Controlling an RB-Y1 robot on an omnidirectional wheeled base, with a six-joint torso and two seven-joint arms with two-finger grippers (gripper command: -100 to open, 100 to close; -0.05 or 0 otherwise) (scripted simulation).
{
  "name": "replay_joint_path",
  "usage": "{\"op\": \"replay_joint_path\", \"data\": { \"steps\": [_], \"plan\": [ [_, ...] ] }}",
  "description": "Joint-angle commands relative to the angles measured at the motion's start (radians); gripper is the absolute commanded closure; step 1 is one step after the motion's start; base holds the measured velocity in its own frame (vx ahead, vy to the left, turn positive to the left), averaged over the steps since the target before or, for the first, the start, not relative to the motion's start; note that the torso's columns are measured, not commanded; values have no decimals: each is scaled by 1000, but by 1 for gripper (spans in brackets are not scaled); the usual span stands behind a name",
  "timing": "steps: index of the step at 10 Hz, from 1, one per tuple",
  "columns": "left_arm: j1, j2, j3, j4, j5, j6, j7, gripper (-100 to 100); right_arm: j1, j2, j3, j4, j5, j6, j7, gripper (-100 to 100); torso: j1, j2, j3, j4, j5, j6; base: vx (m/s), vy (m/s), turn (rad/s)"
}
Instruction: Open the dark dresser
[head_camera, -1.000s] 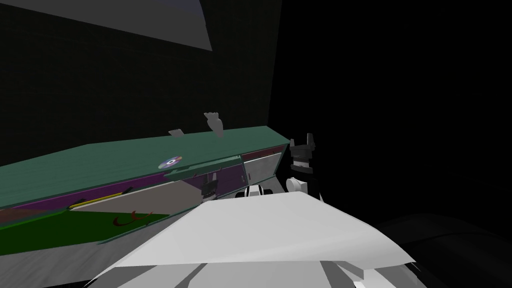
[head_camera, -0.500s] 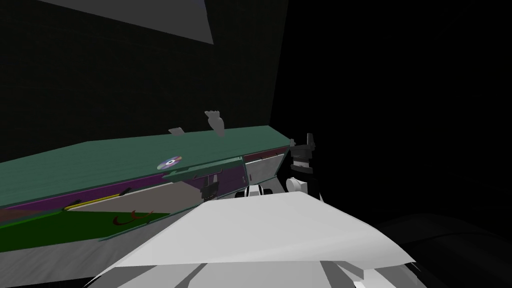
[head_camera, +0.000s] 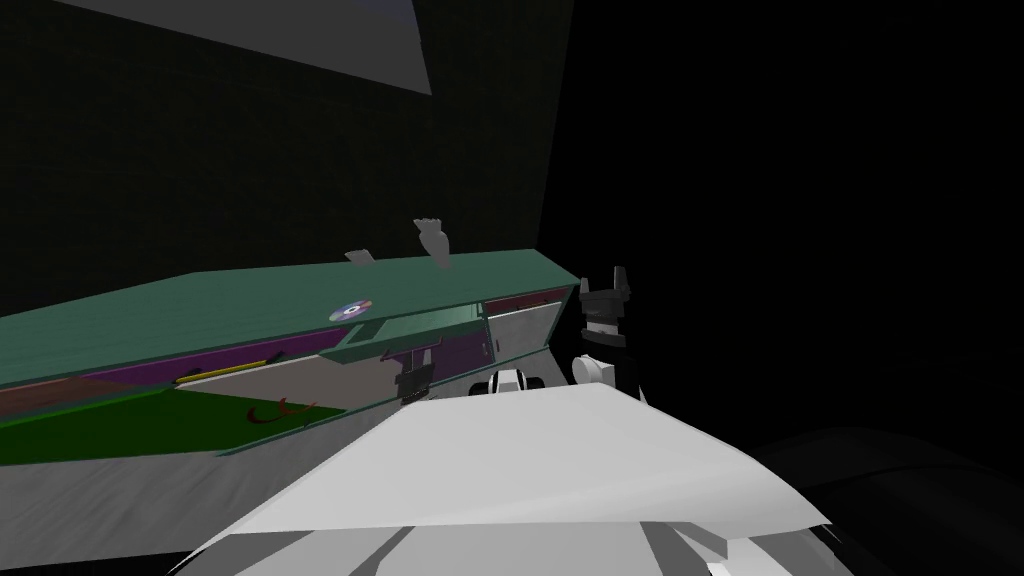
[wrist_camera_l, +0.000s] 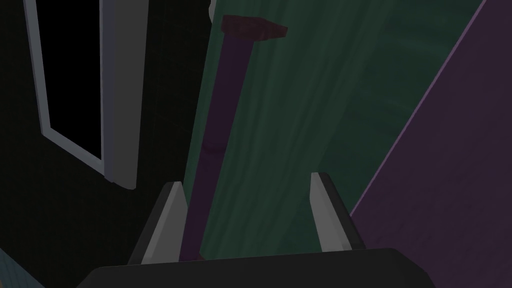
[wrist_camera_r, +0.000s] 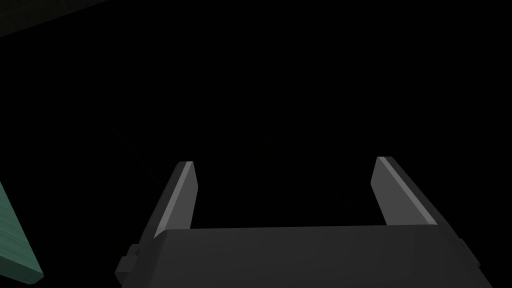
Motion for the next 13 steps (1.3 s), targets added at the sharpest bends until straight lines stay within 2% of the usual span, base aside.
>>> {"op": "replay_joint_path", "data": {
  "steps": [1, 2, 4, 7, 12, 13],
  "plan": [
    [9, 5, 0, -16, 2, 13, 2, 100, 0, 0, 0, 0, 0, 0, 0, 0, -1, 0, 0, 1, -1, 0, -38, -17, 3],
    [22, 14, 3, -44, 9, 36, 4, -100, 0, 0, 0, 0, 0, 0, 0, 0, -1, -3, -1, -1, 1, 1, -5, -11, 10],
    [42, 32, 11, -100, 21, 73, 8, -100, 0, 0, 0, 0, 0, 0, 0, 0, 1, -8, -3, -6, 5, 2, 0, -28, 18],
    [73, 58, 23, -179, 39, 129, 14, -100, 0, 0, 0, 0, 0, 0, 0, 0, -2, -1, 0, -1, 1, 2, 5, -37, 17],
    [104, 85, 35, -270, 57, 184, 20, -100, 0, 0, 0, 0, 0, 0, 0, 0, -8, 6, 3, 5, -6, 1, 1, -18, 8],
    [104, 85, 35, -270, 57, 184, 20, -100, 0, 0, 0, 0, 0, 0, 0, 0, -9, 8, 3, 7, -7, 0, 1, -17, 4]
  ]
}}
